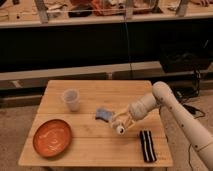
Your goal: Stand the bottle upright
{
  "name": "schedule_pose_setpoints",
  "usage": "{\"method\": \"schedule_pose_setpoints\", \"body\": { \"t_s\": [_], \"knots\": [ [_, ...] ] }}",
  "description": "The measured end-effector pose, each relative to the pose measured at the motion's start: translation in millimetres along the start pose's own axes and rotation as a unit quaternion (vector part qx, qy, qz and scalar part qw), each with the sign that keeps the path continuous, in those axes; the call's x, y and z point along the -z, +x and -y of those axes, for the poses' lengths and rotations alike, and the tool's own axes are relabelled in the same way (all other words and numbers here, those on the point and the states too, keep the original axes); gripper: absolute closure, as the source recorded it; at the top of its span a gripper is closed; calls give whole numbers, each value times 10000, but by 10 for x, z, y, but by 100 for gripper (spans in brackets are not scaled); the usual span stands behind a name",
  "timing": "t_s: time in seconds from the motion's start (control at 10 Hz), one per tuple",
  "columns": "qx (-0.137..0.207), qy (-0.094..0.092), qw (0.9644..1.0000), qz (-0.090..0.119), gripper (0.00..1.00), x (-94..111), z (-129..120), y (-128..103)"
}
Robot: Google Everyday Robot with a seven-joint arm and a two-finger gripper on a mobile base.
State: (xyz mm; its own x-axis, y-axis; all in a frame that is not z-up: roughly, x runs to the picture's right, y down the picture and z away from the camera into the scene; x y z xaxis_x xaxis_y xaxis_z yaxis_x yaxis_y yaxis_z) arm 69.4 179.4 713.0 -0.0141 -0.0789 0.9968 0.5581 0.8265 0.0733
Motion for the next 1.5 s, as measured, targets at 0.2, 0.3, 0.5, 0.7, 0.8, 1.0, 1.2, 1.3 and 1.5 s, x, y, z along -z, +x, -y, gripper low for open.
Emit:
{"method": "schedule_pose_setpoints", "body": {
  "t_s": [0.2,0.3,0.5,0.7,0.8,1.0,1.2,1.3,1.5],
  "knots": [
    [-24,-34,9995,304,100,-106,-22,90],
    [-14,-74,9992,382,100,-169,-33,85],
    [-4,-60,9989,460,100,-261,-44,-6],
    [49,12,9984,572,100,-413,-51,-101],
    [128,50,9979,636,100,-542,-9,-158],
    [196,278,9969,708,100,-602,7,-220],
    [149,733,9952,638,100,-552,41,-260],
    [32,756,9953,601,100,-553,52,-247],
    [-415,726,9949,561,100,-516,43,-187]
  ]
}}
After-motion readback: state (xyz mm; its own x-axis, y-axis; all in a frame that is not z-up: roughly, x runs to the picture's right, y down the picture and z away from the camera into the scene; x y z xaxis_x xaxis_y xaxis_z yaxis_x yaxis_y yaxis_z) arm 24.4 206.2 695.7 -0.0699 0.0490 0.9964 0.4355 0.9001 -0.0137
